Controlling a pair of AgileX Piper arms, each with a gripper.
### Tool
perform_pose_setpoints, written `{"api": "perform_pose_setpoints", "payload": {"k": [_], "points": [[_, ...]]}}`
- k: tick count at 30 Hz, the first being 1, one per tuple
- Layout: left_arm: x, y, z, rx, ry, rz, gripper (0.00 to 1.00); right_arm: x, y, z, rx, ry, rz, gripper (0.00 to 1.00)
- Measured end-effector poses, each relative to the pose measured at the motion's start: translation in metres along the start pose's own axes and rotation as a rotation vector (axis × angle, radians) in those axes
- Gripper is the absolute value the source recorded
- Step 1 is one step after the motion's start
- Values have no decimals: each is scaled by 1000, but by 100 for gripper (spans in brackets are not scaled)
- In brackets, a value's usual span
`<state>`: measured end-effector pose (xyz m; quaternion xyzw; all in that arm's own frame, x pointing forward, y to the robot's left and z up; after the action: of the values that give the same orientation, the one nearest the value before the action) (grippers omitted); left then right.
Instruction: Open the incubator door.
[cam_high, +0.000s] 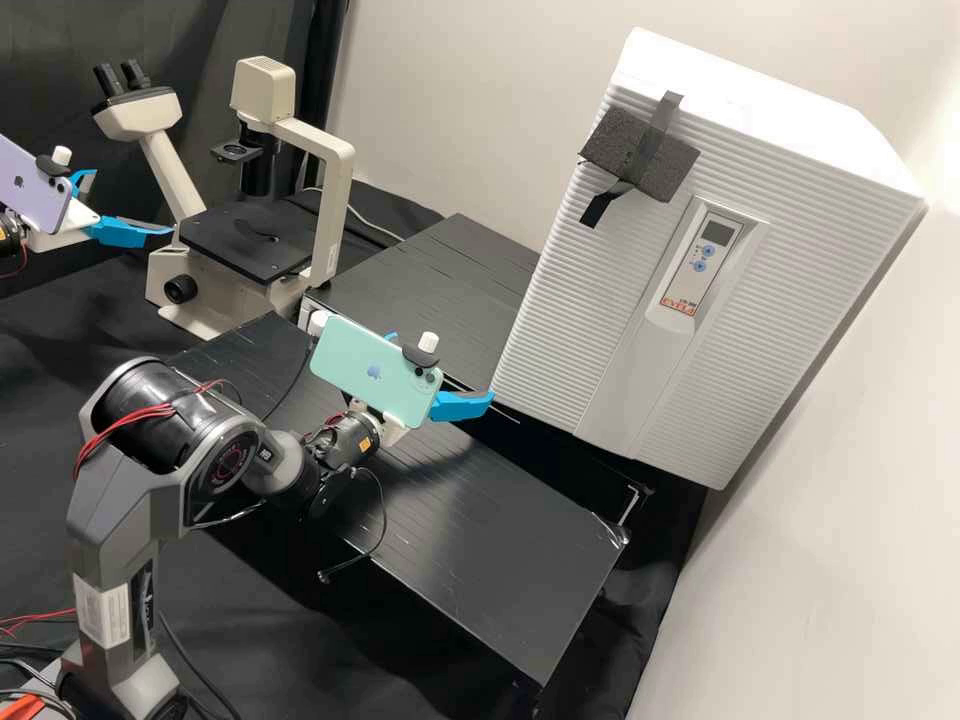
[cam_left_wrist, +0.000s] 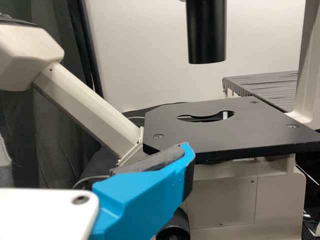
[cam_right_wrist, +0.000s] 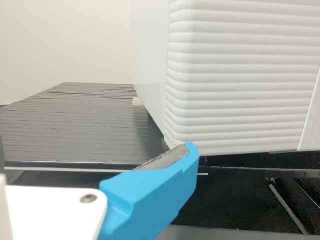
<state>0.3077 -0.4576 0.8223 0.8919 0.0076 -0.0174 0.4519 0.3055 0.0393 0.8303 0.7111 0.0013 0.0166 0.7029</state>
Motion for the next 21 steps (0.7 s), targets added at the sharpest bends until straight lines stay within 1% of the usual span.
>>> {"api": "perform_pose_setpoints", "payload": {"k": [9, 12, 13, 15, 17, 19, 20, 21], "points": [[0, 0, 0, 0, 0, 0, 100, 0, 0, 0, 0, 0, 0, 100], [0, 0, 0, 0, 0, 0, 100, -1, 5, 1, -3, -3, 15, 100], [0, 0, 0, 0, 0, 0, 100, -2, 8, 2, -5, -4, 26, 100], [0, 0, 0, 0, 0, 0, 100, -4, 20, 2, 7, -5, 64, 100], [0, 0, 0, 0, 0, 0, 100, -7, 35, 1, 35, 0, 116, 100], [0, 0, 0, 0, 0, 0, 100, -8, 48, -4, 49, 19, 159, 100], [0, 0, 0, 0, 0, 0, 100, -9, 58, -8, 62, 35, 195, 100], [0, 0, 0, 0, 0, 0, 100, -9, 65, -11, 62, 48, 216, 100]]}}
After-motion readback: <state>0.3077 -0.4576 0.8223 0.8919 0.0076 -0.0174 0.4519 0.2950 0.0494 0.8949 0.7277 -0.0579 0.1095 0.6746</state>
